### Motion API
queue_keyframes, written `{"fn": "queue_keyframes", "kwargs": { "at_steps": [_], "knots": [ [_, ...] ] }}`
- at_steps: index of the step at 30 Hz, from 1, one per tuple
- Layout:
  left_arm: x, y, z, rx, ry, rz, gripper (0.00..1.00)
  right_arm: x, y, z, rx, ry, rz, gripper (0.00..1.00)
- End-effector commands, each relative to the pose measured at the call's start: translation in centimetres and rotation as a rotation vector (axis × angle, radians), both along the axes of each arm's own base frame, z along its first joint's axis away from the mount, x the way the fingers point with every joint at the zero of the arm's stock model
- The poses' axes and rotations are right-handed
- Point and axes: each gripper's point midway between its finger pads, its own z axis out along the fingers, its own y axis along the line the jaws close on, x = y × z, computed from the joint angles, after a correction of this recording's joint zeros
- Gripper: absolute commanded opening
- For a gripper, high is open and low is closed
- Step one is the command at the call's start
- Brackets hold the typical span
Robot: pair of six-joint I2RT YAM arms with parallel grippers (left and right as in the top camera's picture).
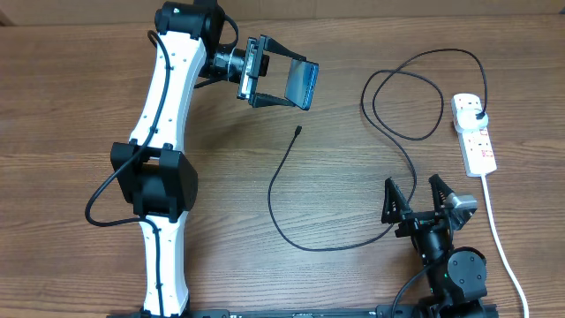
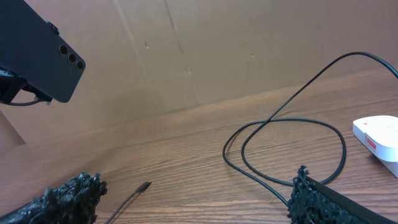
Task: Plug charger to phone and switch on socket
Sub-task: 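Raise and tilt the phone upright toward the cable end, then move the right gripper left toward the phone held by the left gripper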
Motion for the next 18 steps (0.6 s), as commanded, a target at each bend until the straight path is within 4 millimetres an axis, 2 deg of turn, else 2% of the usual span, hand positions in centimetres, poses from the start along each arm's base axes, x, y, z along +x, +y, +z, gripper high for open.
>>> {"fn": "queue_keyframes", "kwargs": {
  "at_steps": [1,4,7,14,18],
  "knots": [
    [0.0,0.1,2.1,-0.059,-0.015,0.008,0.41,0.0,0.0,-0.2,-0.003,-0.002,0.000,1.00],
    [0.0,0.1,2.1,-0.059,-0.015,0.008,0.41,0.0,0.1,-0.2,0.005,-0.001,0.005,1.00],
    [0.0,0.1,2.0,-0.057,-0.016,0.008,0.41,0.0,0.2,-0.2,0.085,0.013,0.010,1.00],
    [0.0,0.1,1.9,-0.048,-0.017,0.007,0.41,-0.6,1.5,-0.3,0.171,0.078,0.089,1.00],
    [0.0,0.1,1.9,-0.048,-0.018,0.007,0.41,-1.5,1.6,1.1,0.167,0.113,0.103,1.00]
  ]
}}
